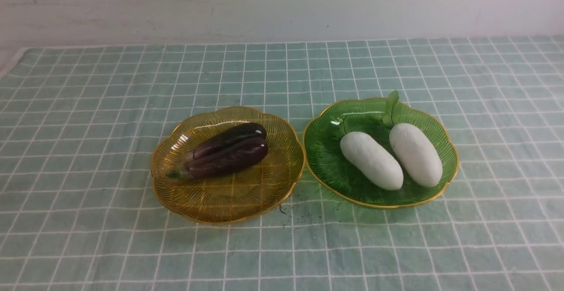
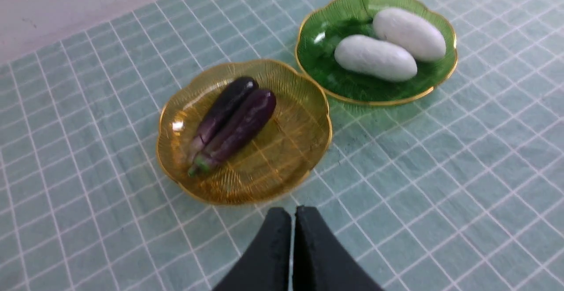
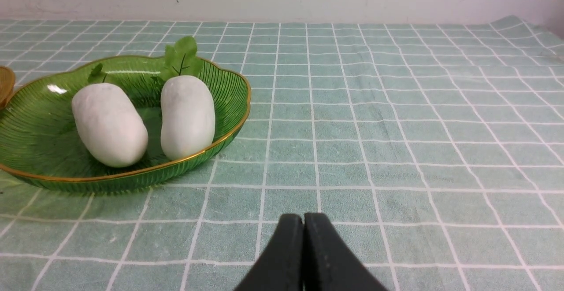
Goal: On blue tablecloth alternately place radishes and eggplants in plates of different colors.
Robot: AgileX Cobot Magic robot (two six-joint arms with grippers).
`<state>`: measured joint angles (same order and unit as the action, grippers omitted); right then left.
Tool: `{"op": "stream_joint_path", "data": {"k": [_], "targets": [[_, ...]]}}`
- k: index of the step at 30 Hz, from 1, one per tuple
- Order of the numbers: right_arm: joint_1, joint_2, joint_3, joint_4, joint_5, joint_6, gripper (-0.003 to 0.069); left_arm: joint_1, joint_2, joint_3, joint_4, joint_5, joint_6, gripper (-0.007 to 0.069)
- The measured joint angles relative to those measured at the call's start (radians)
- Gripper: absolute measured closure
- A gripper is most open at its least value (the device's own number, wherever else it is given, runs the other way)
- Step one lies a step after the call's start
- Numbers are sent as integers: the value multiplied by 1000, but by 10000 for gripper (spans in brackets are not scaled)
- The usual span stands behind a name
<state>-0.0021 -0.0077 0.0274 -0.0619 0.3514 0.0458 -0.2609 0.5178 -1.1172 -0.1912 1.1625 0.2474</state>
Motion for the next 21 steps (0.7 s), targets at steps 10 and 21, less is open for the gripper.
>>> {"op": "stream_joint_path", "data": {"k": [10,21], "targets": [[0,0,0,0,0,0,674,0,-382,428,-15,-530,-82,631],[0,0,0,0,0,14,674,0,-474,730,-34,-774,-117,631]]}}
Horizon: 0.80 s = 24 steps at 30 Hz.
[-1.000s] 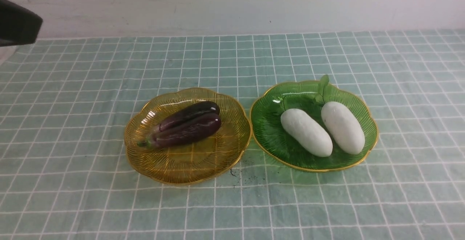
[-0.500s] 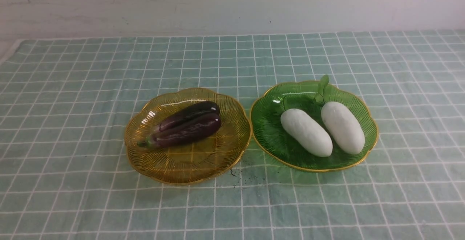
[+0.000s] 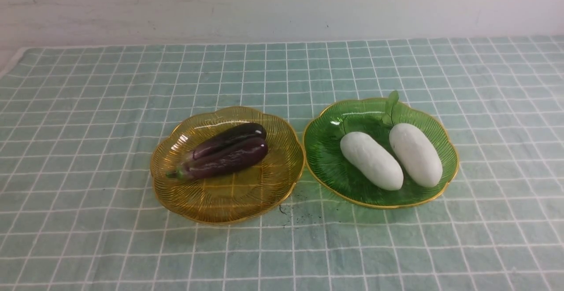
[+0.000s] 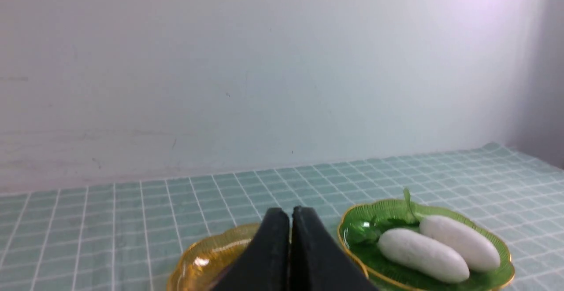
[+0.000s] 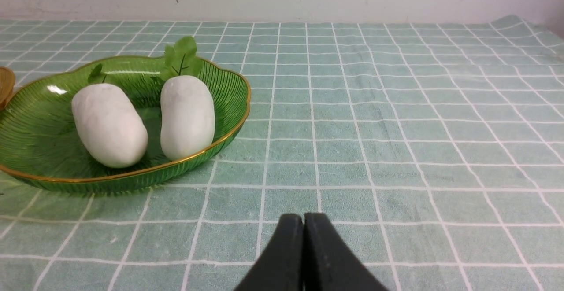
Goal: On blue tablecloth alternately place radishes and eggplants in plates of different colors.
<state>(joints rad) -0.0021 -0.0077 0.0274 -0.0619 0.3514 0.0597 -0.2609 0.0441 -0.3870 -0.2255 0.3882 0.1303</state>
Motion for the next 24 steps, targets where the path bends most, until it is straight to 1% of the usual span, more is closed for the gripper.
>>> {"op": "stream_joint_path", "data": {"k": [10,14,19,24], "targets": [[0,0,0,0,0,7,674,0,0,150,4,3,-4,631],[0,0,0,0,0,7,674,4,-47,278,44,-45,-3,631],[0,0,0,0,1,7,674,84,-55,404,92,-89,-7,631],[0,0,0,0,1,7,674,136,-55,416,146,-92,-7,631]]}}
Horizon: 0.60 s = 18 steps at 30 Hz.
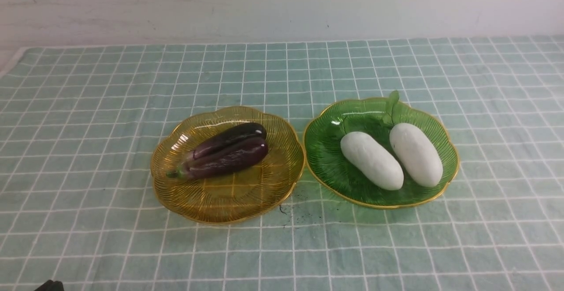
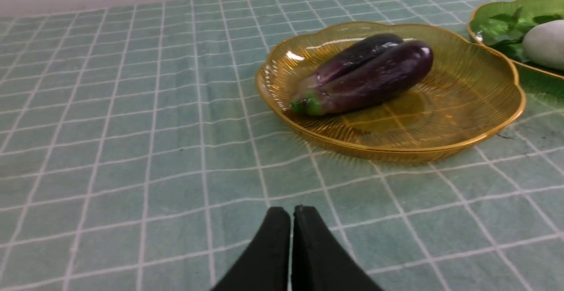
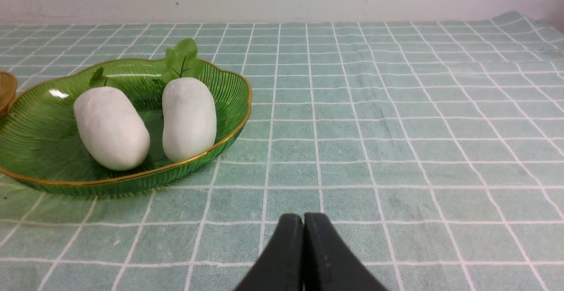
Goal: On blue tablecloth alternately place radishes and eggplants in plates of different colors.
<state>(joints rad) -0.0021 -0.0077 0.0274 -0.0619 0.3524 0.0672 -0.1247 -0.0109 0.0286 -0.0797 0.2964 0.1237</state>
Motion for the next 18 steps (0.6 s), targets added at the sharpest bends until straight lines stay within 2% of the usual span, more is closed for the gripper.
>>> {"op": "stream_joint_path", "data": {"k": [8,18], "targets": [[0,0,0,0,0,0,674,123,0,0,15,60,-6,631],[0,0,0,0,0,0,674,109,0,0,16,78,-39,631]]}}
